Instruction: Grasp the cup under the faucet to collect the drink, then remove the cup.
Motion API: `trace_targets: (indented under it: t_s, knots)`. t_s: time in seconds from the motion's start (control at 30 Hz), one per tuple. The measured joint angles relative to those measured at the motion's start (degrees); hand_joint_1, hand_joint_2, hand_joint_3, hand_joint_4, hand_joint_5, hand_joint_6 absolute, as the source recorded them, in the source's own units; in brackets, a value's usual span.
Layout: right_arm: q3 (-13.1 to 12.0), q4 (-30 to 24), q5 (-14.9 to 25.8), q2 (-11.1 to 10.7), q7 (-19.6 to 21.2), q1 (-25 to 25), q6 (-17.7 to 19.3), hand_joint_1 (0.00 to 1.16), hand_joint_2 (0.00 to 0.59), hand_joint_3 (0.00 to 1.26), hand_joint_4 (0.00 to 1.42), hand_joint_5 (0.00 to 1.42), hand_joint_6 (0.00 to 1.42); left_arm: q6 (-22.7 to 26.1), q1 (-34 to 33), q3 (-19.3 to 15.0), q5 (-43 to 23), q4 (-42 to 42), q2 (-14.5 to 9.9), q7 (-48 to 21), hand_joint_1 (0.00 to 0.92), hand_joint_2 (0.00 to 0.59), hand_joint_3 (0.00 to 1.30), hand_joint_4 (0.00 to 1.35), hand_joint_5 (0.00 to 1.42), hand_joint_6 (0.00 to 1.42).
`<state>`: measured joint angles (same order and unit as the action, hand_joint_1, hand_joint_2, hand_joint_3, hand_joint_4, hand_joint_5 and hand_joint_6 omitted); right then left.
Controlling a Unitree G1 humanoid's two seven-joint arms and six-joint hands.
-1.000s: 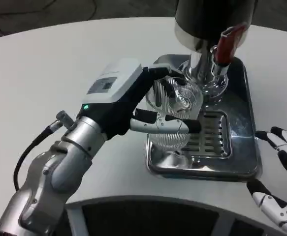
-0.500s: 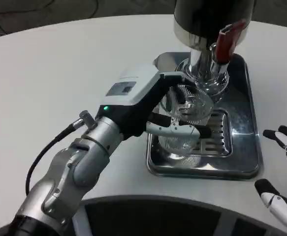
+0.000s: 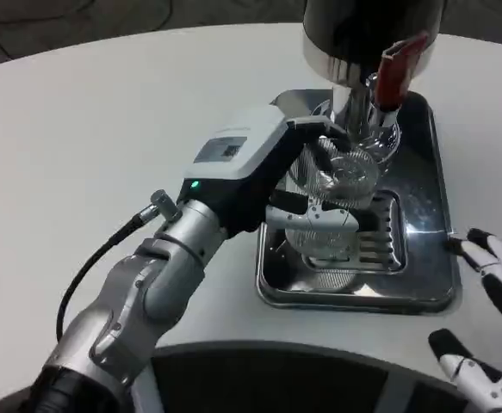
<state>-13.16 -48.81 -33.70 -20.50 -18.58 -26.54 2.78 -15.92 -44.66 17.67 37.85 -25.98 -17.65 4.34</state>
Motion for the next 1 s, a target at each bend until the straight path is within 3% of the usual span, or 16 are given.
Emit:
trace_targets:
  t_s: [0.43, 0.6, 0.83, 1.0]
  knots:
    - [5.1, -3.3, -2.5, 0.9, 0.0, -2.0, 1.0, 0.22, 0.426, 0.08, 0.0, 0.0, 0.0, 0.0, -3.4, 1.7, 1.2, -6.7, 2.9, 6.3, 0.506, 0.123, 1.04, 1.26, 1.42, 1.42]
    - [5.4, -3.4, -2.7, 1.2, 0.0, -2.7, 1.0, 0.22, 0.427, 0.08, 0.0, 0.0, 0.0, -0.1, -4.5, 3.3, 1.9, -8.6, 4.3, 8.5, 0.506, 0.123, 1.04, 1.26, 1.42, 1.42]
    - [5.0, -3.5, -2.4, 1.7, 0.0, -3.1, 1.0, 0.22, 0.427, 0.09, 0.0, 0.0, 0.0, -0.5, -5.8, 5.4, 3.3, -10.1, 5.8, 10.1, 0.506, 0.123, 0.99, 1.16, 1.38, 1.42]
    - [4.9, -3.5, -2.0, 1.8, 0.0, -3.8, 1.0, 0.22, 0.427, 0.09, 0.0, 0.0, 0.0, -0.5, -5.8, 6.1, 3.5, -10.1, 5.9, 10.6, 0.476, 0.079, 0.94, 1.06, 1.3, 1.42]
